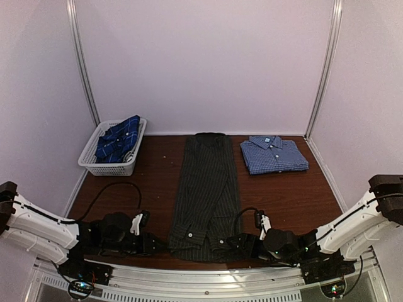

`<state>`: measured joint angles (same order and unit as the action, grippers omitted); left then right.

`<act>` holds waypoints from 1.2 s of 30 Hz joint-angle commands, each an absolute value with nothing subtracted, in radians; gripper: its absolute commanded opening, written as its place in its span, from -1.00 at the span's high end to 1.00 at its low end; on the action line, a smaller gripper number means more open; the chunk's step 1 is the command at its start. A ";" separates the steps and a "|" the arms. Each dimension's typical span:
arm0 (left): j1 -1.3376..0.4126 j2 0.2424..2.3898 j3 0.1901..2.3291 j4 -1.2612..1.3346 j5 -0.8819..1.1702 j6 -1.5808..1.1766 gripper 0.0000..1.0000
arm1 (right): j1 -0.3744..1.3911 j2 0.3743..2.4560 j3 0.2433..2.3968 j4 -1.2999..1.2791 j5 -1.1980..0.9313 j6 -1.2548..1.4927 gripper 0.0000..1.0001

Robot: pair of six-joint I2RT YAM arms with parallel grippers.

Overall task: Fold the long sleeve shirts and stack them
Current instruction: Move the rectangle-folded shirt to the 1/3-folded shirt.

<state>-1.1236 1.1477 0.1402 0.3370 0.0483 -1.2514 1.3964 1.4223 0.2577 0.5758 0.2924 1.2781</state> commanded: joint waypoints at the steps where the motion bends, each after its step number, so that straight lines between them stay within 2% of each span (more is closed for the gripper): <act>1: -1.128 1.179 0.163 0.357 0.044 -1.247 0.22 | 1.399 1.448 0.258 0.546 0.262 1.266 -0.74; 7: -1.128 1.235 0.203 0.371 0.060 -1.223 0.19 | 1.389 1.462 0.258 0.575 0.241 1.266 -0.72; 11: -1.129 1.261 0.222 0.366 0.060 -1.224 0.19 | 1.385 1.483 0.262 0.577 0.223 1.272 -0.54; 15: -1.123 1.265 0.227 0.389 0.075 -1.215 0.16 | 1.376 1.516 0.255 0.622 0.201 1.276 -0.45; 27: -1.108 1.256 0.289 0.297 0.125 -1.177 0.14 | 1.346 1.617 0.292 0.701 0.120 1.269 -0.35; 32: -1.108 1.167 0.309 0.144 0.064 -1.167 0.14 | 1.347 1.601 0.297 0.641 0.101 1.287 -0.29; 36: -1.089 1.131 0.325 0.094 0.042 -1.152 0.11 | 1.348 1.532 0.294 0.546 0.117 1.289 -0.35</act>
